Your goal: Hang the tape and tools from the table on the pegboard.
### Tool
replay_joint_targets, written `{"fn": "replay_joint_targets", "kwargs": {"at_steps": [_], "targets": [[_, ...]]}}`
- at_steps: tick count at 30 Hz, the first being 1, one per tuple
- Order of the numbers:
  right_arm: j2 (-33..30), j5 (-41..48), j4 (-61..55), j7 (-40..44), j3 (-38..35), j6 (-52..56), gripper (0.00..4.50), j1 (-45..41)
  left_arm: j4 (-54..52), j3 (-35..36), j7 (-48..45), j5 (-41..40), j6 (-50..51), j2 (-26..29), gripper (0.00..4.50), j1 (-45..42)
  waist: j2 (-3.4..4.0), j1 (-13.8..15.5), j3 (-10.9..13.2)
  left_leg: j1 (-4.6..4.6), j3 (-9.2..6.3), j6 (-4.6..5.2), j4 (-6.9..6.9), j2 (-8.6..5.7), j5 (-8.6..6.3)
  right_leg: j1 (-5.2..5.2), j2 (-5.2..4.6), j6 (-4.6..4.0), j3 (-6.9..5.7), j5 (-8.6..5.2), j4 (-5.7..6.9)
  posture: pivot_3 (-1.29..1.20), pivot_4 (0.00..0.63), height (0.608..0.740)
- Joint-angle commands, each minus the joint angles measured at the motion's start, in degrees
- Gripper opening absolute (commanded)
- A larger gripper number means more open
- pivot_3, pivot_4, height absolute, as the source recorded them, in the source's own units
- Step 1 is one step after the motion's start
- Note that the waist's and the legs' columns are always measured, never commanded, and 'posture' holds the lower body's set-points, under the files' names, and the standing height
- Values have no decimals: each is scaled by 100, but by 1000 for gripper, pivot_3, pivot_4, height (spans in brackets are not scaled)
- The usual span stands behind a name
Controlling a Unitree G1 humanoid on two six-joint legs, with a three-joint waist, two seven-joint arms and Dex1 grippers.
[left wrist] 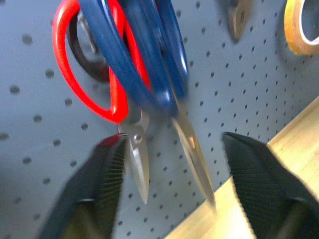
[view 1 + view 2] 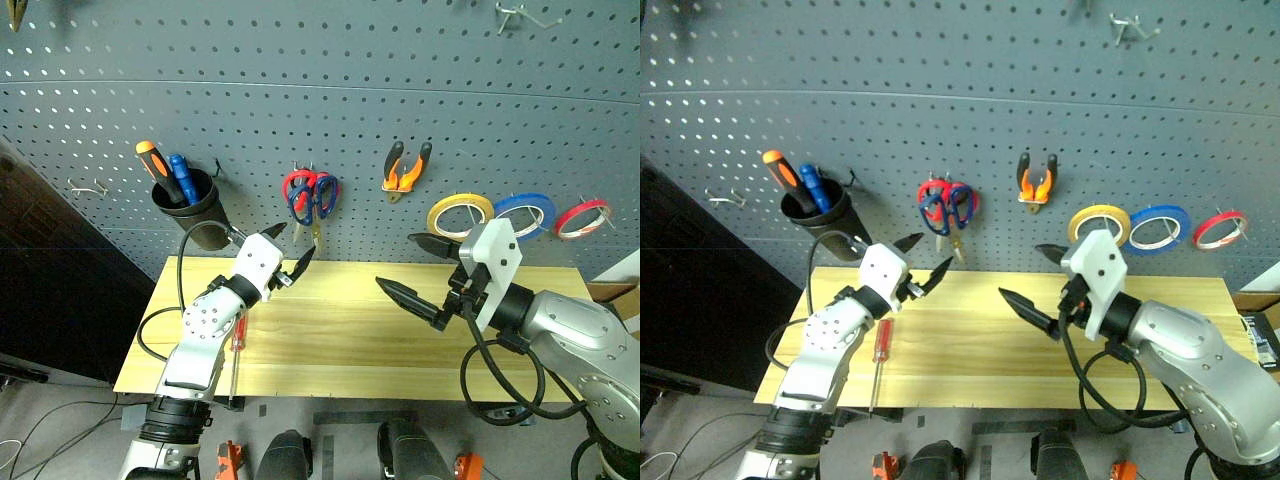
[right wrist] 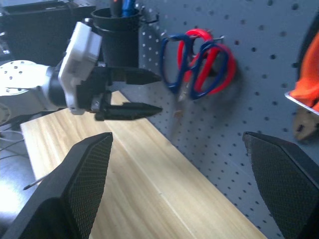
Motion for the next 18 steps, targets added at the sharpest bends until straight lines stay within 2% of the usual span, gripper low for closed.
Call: {"fn": "replay_joint_targets", "kwargs": {"at_steps": [1, 4, 8, 15, 18], "targets": [[-87, -70, -198, 1, 101, -70, 4500, 137, -464, -93, -351, -188, 800, 238, 4346, 453, 0, -4, -2, 0, 0, 0, 0, 0, 0, 0, 0, 0, 0, 0, 0, -65, 168, 740], [-104, -139, -210, -47, 287, -18, 4500, 234, -733, -13, -445, -283, 1761, 462, 4346, 878, 1, -24, -4, 2, 5, 0, -2, 3, 0, -3, 2, 0, 4, 0, 0, -55, 170, 740], [-105, -82, -222, -77, 446, 101, 4500, 272, -776, 189, -98, -114, 3069, 690, 4346, 1051, -3, 7, -6, 4, -1, 17, 3, 5, -9, -4, 5, -1, 4, 0, 15, -48, 171, 740], [-155, 143, -182, 28, 547, 349, 4500, 215, -375, 434, 271, -86, 4944, 936, 4346, 734, -10, 22, -10, 12, -4, 21, 13, 0, -10, -4, 4, -1, 8, -1, 46, -29, 172, 740], [-196, 184, -155, 121, 579, 388, 4500, 139, -272, 447, 418, -111, 5620, 864, 4346, 649, -12, 17, -12, 12, -3, 21, 13, -2, -11, -5, 4, -2, 11, -1, 47, -29, 172, 740]]}}
